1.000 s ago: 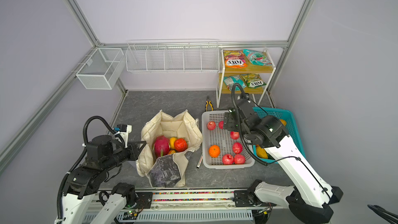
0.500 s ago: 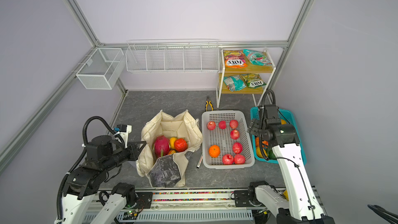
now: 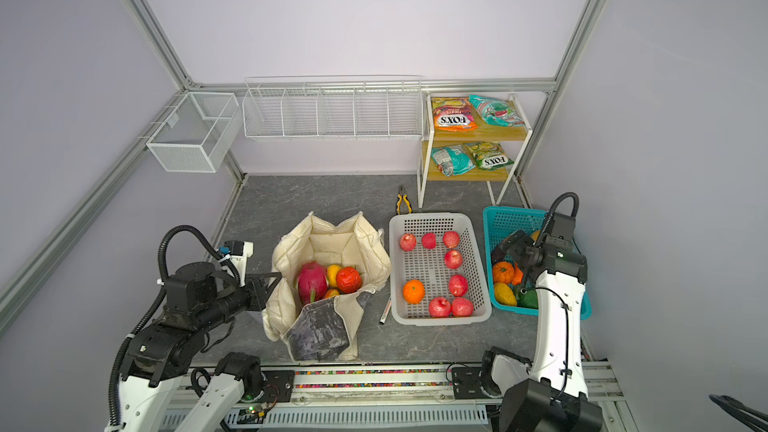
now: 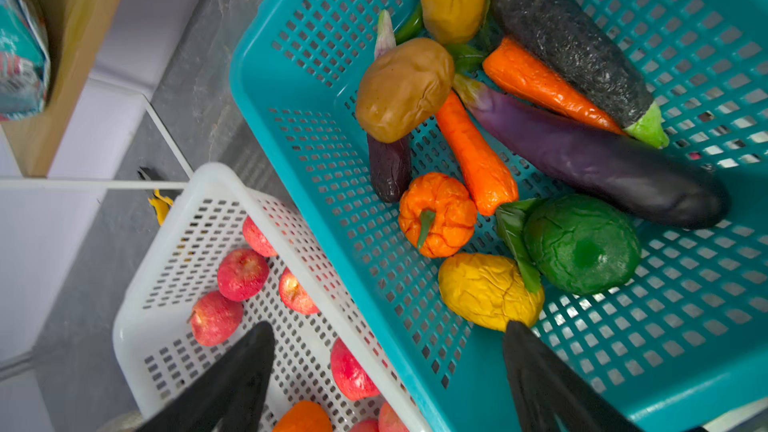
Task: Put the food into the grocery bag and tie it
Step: 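Move the right gripper back over the teal basket, then lower the right gripper onto the brown potato in the teal basket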
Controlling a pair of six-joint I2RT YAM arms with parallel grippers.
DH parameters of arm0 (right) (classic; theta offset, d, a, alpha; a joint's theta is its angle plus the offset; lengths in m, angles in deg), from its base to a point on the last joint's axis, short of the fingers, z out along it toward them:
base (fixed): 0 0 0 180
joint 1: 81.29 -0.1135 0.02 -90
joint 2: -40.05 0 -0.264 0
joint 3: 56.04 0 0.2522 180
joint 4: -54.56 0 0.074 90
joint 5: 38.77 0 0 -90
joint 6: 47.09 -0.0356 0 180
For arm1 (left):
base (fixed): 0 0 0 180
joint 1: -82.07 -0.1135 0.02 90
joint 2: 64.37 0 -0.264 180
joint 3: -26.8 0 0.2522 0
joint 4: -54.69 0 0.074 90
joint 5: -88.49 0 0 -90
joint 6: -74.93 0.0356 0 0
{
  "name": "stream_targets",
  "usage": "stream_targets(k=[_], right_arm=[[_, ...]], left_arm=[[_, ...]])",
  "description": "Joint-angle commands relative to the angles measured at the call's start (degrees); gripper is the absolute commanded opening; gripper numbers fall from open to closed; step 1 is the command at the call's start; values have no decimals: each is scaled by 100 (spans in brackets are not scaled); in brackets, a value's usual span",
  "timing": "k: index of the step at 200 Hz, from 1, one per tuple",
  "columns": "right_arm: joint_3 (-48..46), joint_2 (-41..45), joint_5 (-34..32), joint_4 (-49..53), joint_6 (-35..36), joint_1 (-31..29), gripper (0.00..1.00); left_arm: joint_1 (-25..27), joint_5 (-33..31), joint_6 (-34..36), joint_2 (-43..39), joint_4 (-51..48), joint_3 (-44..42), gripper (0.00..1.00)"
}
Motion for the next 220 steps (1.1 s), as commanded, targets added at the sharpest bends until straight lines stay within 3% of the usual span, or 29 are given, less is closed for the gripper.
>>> stream_targets(k=[1, 51, 112, 220], right_arm=[[-131, -119, 696, -531, -211, 319, 88], [-131, -578, 1128, -762, -318, 667, 89], [-228, -1470, 1851, -1277, -1015, 940, 89], [-232, -2740, 1502, -2358, -2589, 944, 89]], left_arm=[[37, -11, 9, -76, 17, -48, 0], [34, 114, 51, 104, 9, -37, 0], [39, 96, 53, 17, 27, -48, 0], [39, 126, 52, -162, 53, -58, 0]])
